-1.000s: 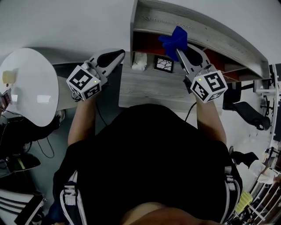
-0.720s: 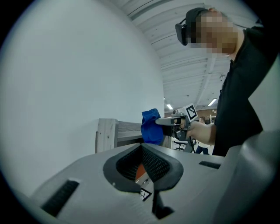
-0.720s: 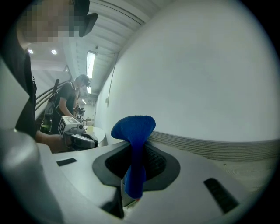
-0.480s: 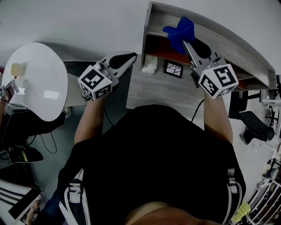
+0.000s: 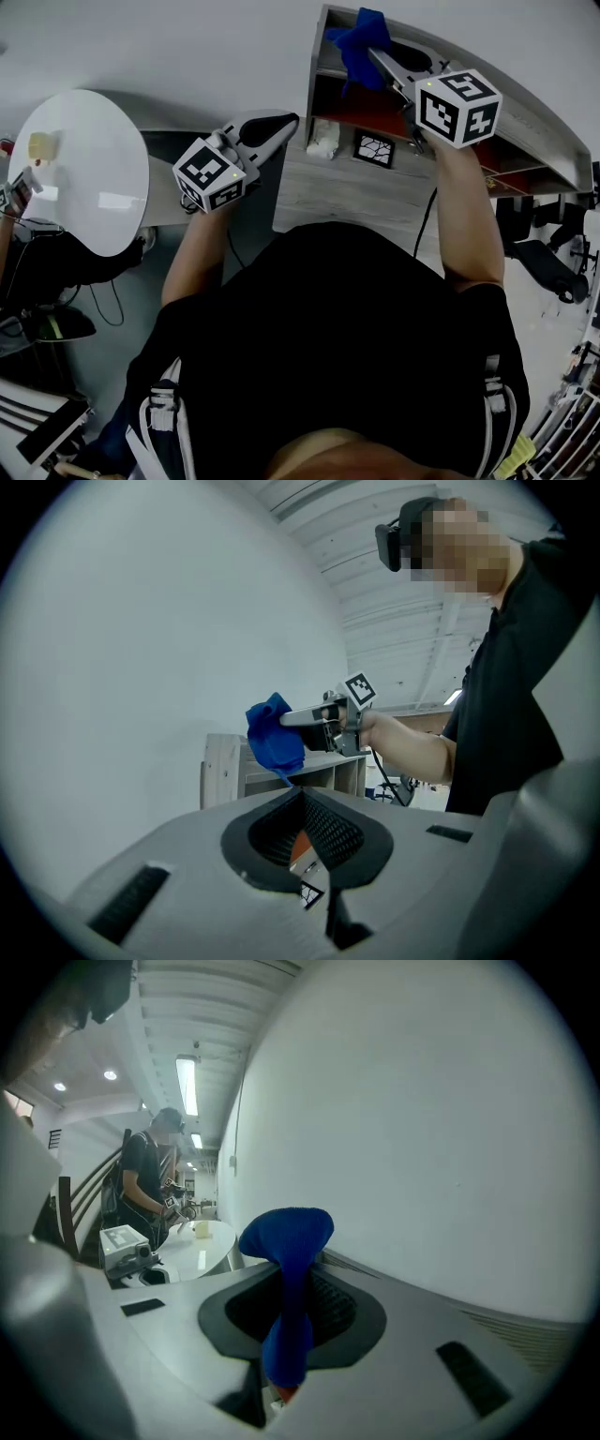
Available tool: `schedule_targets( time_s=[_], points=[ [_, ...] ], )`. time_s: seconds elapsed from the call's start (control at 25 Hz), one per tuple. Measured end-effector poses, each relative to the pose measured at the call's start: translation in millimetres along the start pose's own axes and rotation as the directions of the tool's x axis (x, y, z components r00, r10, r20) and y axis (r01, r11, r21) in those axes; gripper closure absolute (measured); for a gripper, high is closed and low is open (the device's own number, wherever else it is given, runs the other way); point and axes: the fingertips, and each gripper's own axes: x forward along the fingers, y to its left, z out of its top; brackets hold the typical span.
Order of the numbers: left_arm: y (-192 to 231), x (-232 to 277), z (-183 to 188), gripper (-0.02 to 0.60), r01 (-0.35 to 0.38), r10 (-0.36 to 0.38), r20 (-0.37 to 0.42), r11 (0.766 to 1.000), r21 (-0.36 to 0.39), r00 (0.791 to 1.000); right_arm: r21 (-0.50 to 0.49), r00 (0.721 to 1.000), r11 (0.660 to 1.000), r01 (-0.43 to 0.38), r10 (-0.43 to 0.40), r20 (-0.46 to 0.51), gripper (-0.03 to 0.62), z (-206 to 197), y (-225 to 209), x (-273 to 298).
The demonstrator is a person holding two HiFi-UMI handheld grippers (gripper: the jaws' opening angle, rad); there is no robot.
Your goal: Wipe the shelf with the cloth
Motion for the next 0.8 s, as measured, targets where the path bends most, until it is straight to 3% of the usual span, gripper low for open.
schedule_targets(
  time_s=[0.28, 0.8],
  points=[
    [-1.2, 3.9, -0.5, 0.565, 0.011, -0.011, -0.009, 1.0, -0.005, 1.0, 0.021, 0.991, 1.0, -0.013, 0.016, -0.13, 0.536, -8.6, -11.8, 37.1],
    [-2.7, 4.1, -3.1, 0.565, 0.024, -0.024, -0.014, 1.0, -0.005, 1.0, -0.1, 0.933, 0.994, 0.048, -0.081, -0.35, 0.536, -44.2, -35.9, 75.1]
  ],
)
